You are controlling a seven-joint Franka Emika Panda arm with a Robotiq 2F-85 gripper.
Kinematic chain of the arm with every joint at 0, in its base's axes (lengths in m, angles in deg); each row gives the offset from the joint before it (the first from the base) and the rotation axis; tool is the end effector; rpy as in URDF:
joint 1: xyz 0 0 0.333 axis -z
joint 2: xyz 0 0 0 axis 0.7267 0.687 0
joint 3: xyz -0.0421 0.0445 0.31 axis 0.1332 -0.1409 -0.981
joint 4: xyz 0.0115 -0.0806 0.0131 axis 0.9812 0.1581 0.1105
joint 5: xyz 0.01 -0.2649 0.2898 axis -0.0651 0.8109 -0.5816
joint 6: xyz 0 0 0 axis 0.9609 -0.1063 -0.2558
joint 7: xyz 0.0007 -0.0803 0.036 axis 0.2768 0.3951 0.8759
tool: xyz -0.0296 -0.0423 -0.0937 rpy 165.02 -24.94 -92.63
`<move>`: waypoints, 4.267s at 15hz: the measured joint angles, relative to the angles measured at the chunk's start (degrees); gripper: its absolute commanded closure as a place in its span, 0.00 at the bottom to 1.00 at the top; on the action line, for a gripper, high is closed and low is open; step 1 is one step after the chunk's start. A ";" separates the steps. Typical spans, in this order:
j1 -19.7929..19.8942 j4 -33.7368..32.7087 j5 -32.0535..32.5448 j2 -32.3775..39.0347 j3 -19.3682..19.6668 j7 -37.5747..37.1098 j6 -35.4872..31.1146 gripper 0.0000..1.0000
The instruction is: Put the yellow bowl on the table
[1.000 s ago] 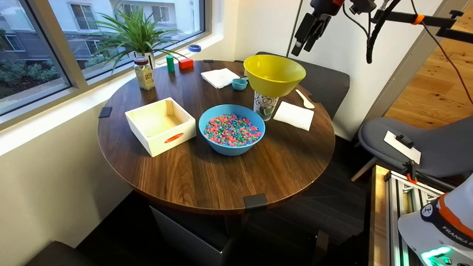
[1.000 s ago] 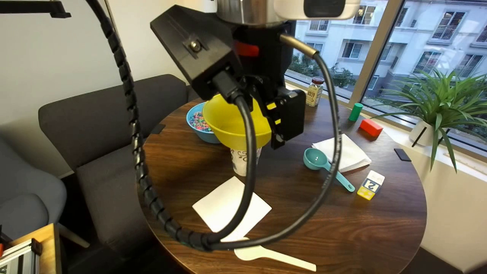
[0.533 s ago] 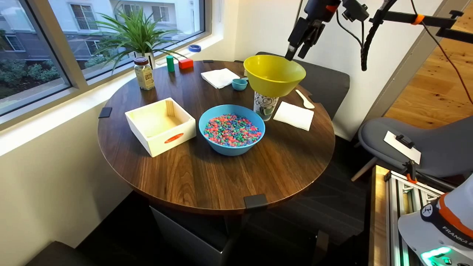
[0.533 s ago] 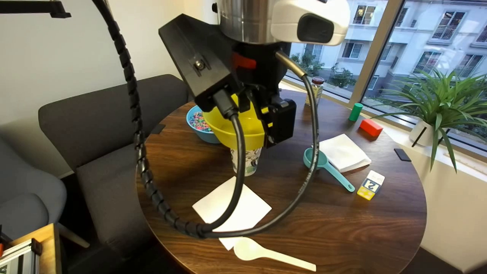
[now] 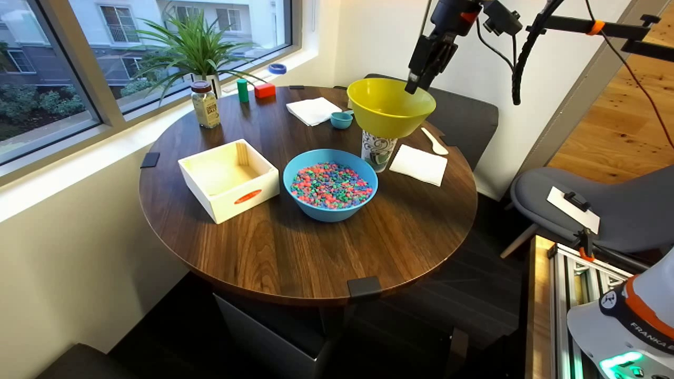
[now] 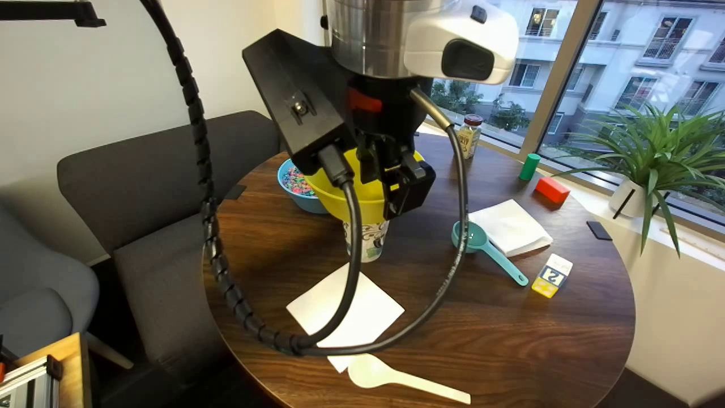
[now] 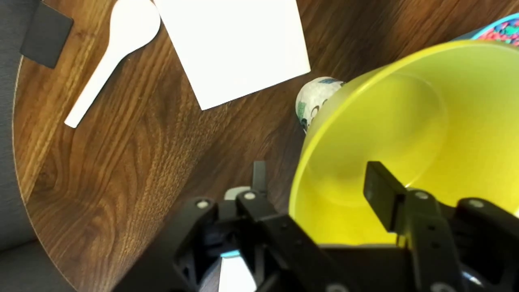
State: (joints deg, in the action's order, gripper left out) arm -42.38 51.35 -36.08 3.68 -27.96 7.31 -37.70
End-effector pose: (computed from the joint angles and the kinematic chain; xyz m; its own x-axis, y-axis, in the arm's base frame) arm 0.5266 -0.0949 0.5295 0.9698 -0.1903 0.1526 -0.1641 -0.9719 -0.1689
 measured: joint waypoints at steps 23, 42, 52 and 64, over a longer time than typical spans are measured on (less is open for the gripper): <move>1.55 -0.10 -4.93 0.09 1.42 -1.10 -10.57 0.98; 1.75 -0.11 -9.36 0.09 2.02 -1.02 -11.31 0.98; 5.00 1.26 -4.28 -0.09 2.94 -7.97 -14.42 0.98; 7.02 4.17 5.56 -0.22 2.94 -23.68 -14.64 0.98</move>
State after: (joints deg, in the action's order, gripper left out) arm -35.36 55.52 -30.53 3.46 -25.02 -16.37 -52.34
